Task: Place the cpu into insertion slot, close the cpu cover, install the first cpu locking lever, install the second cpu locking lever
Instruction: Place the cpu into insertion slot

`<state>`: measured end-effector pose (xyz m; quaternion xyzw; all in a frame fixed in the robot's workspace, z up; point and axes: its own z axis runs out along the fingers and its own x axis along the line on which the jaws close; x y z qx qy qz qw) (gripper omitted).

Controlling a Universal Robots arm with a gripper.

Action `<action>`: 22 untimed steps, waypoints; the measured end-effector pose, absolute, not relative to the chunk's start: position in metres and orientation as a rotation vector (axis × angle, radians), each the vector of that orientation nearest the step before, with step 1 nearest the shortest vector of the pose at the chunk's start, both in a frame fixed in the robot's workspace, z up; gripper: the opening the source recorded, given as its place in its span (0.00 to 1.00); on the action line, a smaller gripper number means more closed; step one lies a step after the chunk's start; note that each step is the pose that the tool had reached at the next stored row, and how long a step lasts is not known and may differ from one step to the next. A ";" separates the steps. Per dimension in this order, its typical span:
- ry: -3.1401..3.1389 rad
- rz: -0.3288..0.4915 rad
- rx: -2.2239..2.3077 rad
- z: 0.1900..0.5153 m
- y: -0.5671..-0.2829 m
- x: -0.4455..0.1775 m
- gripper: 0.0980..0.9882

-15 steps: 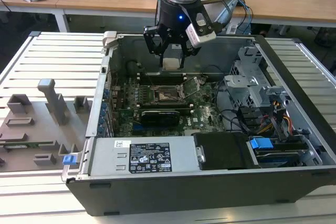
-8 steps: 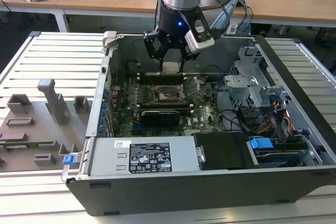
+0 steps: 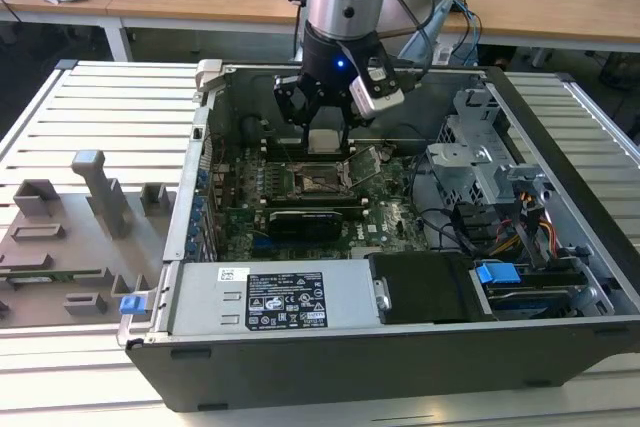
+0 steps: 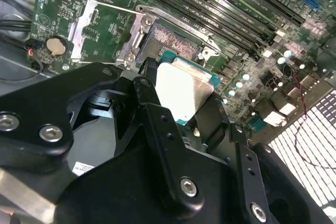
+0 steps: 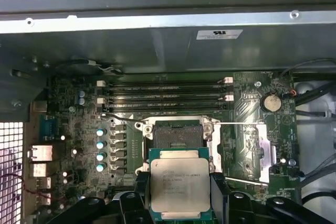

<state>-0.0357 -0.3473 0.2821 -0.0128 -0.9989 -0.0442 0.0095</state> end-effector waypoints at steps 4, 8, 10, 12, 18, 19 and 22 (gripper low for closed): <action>-3.120 -0.134 -0.040 0.274 -0.346 -0.036 0.50; -3.121 -0.108 -0.040 0.268 -0.341 -0.035 0.50; -3.122 -0.080 -0.039 0.263 -0.333 -0.033 0.50; -3.122 -0.070 -0.036 0.258 -0.327 -0.027 0.50; -3.121 -0.068 -0.037 0.256 -0.325 -0.022 0.50; -3.121 -0.068 -0.044 0.256 -0.325 -0.022 0.50; -3.121 -0.069 -0.102 0.256 -0.325 -0.022 0.50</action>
